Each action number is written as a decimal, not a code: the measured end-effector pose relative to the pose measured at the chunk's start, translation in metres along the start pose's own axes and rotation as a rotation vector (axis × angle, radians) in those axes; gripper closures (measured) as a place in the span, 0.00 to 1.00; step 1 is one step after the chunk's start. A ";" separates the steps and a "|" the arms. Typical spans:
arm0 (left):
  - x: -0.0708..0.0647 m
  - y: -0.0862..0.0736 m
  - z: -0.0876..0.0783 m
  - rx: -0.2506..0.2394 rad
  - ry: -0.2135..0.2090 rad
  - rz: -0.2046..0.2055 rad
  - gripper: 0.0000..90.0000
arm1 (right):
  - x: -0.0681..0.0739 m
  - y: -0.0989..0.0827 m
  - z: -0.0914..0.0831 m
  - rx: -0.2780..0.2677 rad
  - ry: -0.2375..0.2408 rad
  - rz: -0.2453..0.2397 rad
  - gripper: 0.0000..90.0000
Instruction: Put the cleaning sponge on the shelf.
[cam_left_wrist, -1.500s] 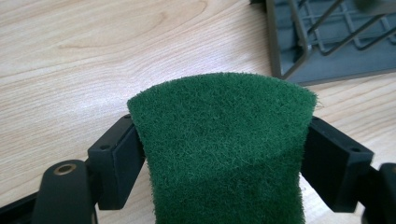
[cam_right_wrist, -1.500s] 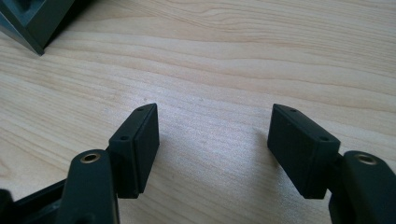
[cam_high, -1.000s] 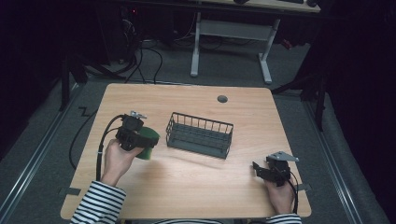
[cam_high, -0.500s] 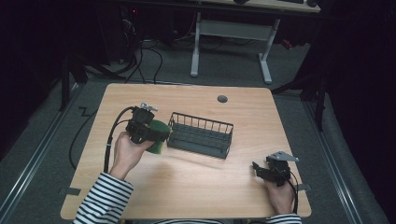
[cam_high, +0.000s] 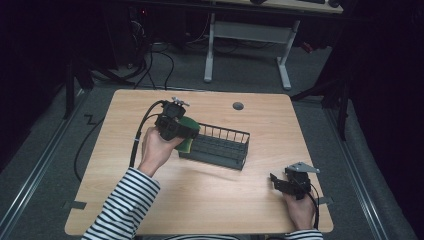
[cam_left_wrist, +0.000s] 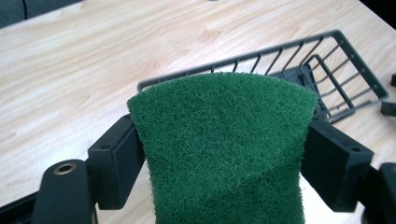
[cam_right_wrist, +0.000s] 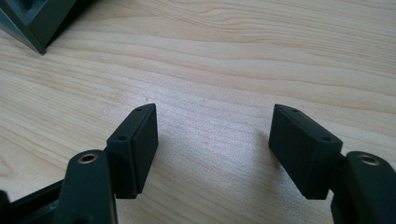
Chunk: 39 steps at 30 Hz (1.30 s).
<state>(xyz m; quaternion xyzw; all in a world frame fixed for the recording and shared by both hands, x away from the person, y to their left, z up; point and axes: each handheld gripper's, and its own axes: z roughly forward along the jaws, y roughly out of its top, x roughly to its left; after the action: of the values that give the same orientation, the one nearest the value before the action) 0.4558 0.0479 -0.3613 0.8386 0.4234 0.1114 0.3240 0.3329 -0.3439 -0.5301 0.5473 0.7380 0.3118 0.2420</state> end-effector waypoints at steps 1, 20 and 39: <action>-0.001 0.002 0.003 0.002 0.008 0.003 0.25 | 0.000 0.000 0.000 0.000 0.000 -0.001 0.36; -0.001 0.031 0.053 0.012 0.024 -0.031 0.25 | 0.000 0.000 0.000 0.000 0.000 0.000 0.36; -0.005 0.031 0.082 0.031 0.067 -0.038 0.24 | 0.000 0.000 0.000 0.000 0.000 0.000 0.36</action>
<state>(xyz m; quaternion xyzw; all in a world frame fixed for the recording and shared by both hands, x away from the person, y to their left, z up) 0.5106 -0.0060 -0.4036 0.8312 0.4514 0.1269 0.2988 0.3329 -0.3438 -0.5301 0.5475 0.7380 0.3117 0.2420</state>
